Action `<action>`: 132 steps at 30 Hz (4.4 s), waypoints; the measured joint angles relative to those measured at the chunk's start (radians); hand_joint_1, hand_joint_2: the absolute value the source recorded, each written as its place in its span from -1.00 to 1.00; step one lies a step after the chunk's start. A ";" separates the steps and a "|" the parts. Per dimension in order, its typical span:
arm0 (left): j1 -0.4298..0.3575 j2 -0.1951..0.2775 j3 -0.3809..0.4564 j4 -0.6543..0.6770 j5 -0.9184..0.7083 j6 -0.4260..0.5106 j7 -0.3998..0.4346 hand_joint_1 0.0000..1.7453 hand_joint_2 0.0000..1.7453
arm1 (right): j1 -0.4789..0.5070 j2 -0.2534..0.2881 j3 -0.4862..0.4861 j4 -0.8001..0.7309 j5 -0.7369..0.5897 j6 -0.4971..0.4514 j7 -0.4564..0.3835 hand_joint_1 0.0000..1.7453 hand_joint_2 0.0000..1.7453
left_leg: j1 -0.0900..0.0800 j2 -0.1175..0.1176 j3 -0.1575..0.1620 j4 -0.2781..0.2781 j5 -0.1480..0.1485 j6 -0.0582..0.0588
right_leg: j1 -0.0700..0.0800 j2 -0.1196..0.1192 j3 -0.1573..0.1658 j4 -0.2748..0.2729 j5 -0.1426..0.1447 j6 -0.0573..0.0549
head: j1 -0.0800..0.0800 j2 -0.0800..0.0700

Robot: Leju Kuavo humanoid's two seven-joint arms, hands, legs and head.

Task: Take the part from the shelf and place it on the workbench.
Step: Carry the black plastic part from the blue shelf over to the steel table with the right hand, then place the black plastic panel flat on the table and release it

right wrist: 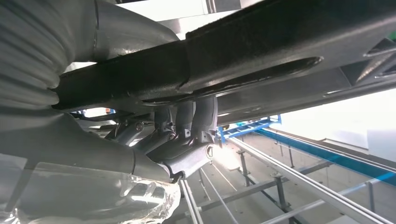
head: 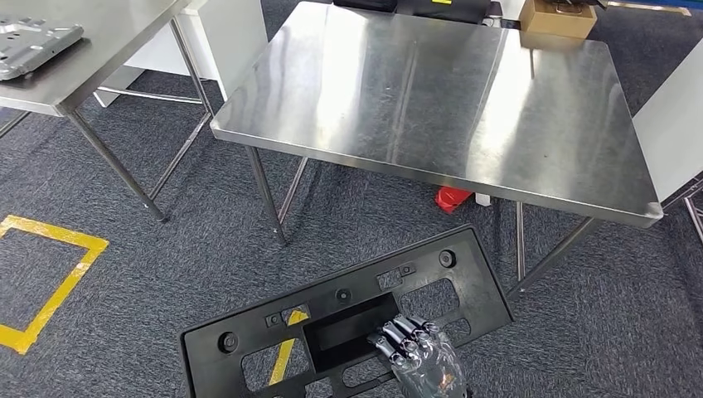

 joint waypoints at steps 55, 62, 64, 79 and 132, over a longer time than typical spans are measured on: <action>0.002 0.004 0.000 -0.002 -0.002 0.011 0.003 -1.00 1.00 | -0.010 0.008 -0.032 0.020 -0.027 0.000 -0.054 1.00 1.00 | 0.012 -0.015 -0.126 0.253 -0.104 -0.054 | -0.010 0.012 0.019 -0.004 -0.013 -0.045 | -0.012 0.000; -0.002 0.004 0.000 -0.001 0.000 0.013 0.003 -1.00 1.00 | -0.018 0.008 -0.032 0.027 -0.030 0.000 -0.051 1.00 1.00 | 0.011 -0.021 -0.039 0.006 0.031 -0.040 | -0.003 0.020 0.057 -0.015 -0.057 0.005 | -0.018 0.000; -0.001 0.004 0.000 -0.001 0.000 0.013 0.004 -1.00 1.00 | -0.027 0.008 -0.034 0.033 -0.030 0.000 -0.041 1.00 1.00 | 0.009 -0.020 -0.031 -0.001 0.030 -0.020 | -0.005 0.018 0.059 -0.003 -0.067 0.014 | -0.015 0.000; -0.004 -0.001 -0.017 -0.001 -0.033 -0.017 0.025 -1.00 1.00 | -0.282 0.005 -0.134 0.229 -0.008 0.003 0.131 1.00 1.00 | -0.030 -0.024 0.021 -0.004 -0.020 0.011 | 0.023 0.017 -0.057 0.056 0.000 -0.022 | -0.012 0.000; -0.025 0.013 -0.074 -0.003 -0.082 -0.095 0.027 -1.00 1.00 | -0.744 -0.048 -0.681 0.944 0.114 0.139 0.340 1.00 1.00 | 0.003 -0.023 -0.026 -0.001 0.015 0.015 | 0.001 0.010 -0.185 0.293 -0.086 0.018 | -0.010 0.000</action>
